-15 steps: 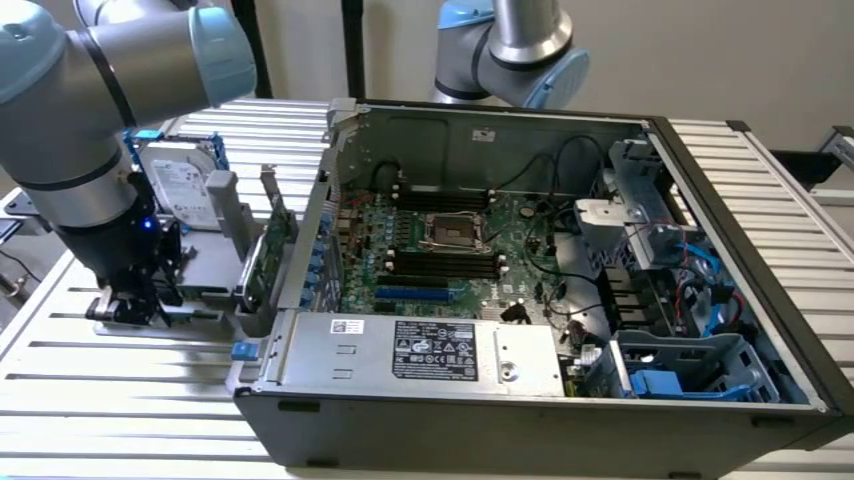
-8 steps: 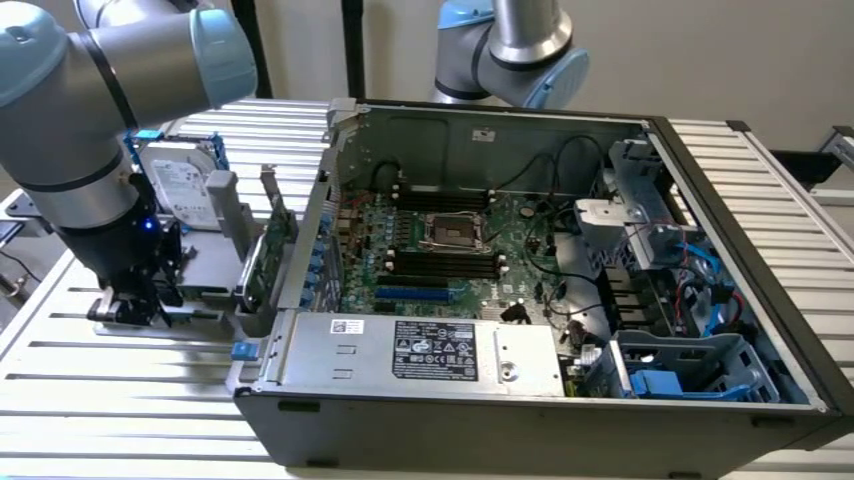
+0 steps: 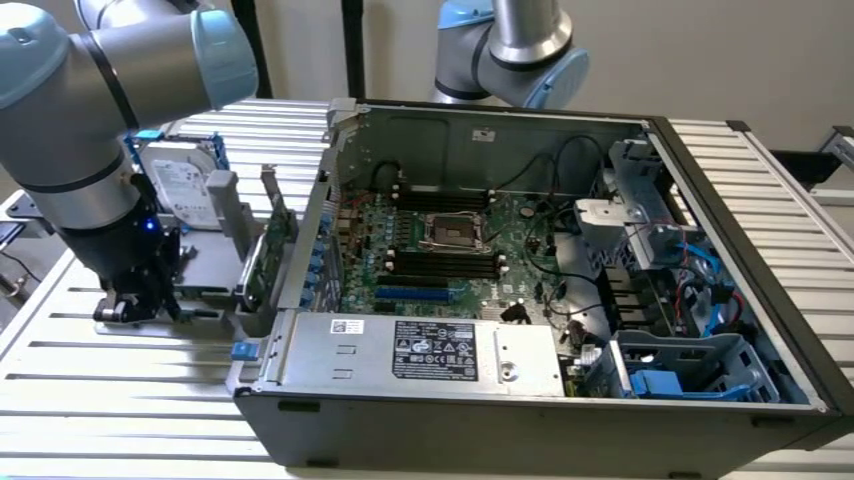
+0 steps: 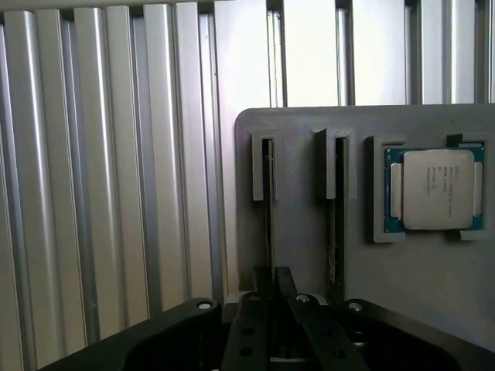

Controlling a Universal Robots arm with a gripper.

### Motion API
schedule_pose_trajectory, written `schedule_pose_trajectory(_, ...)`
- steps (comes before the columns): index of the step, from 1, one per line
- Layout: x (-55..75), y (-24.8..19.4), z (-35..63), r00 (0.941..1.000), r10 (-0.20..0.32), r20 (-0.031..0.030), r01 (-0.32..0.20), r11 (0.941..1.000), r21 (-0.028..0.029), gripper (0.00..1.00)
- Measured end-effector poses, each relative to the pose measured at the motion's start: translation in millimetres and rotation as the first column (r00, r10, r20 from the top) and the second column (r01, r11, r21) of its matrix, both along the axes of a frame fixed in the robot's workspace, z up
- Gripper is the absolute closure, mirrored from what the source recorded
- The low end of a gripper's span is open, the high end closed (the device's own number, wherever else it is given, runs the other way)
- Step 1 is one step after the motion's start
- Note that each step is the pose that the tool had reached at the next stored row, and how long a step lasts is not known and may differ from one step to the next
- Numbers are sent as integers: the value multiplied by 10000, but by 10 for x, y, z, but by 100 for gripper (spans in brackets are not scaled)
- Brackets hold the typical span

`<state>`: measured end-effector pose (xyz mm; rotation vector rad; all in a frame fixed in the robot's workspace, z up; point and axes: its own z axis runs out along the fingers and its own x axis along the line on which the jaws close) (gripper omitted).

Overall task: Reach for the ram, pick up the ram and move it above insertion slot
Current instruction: 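Pick up the ram and move it above insertion slot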

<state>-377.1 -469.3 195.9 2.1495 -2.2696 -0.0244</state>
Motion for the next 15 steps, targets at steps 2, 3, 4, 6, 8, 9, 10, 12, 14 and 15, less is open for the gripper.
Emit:
schedule_pose_trajectory(2,1,0,1,10000,0,-1,0,10000,-1,85)
schedule_pose_trajectory(3,1,0,1,10000,0,-2,0,10000,-2,85)
schedule_pose_trajectory(4,1,0,1,10000,0,-1,0,10000,-2,85)
schedule_pose_trajectory(6,1,0,1,10000,0,-2,0,10000,-2,86)
schedule_pose_trajectory(8,1,0,1,10000,1,-2,-1,10000,-1,86)
schedule_pose_trajectory(9,1,0,1,10000,0,-2,0,10000,-2,86)
schedule_pose_trajectory(10,1,0,1,10000,0,-2,0,10000,-2,86)
schedule_pose_trajectory(12,1,0,2,10000,2,-1,-2,10000,-1,86)
schedule_pose_trajectory(14,1,0,6,10000,11,0,-11,10000,3,86)
schedule_pose_trajectory(15,1,0,12,10000,15,-2,-15,10000,8,86)
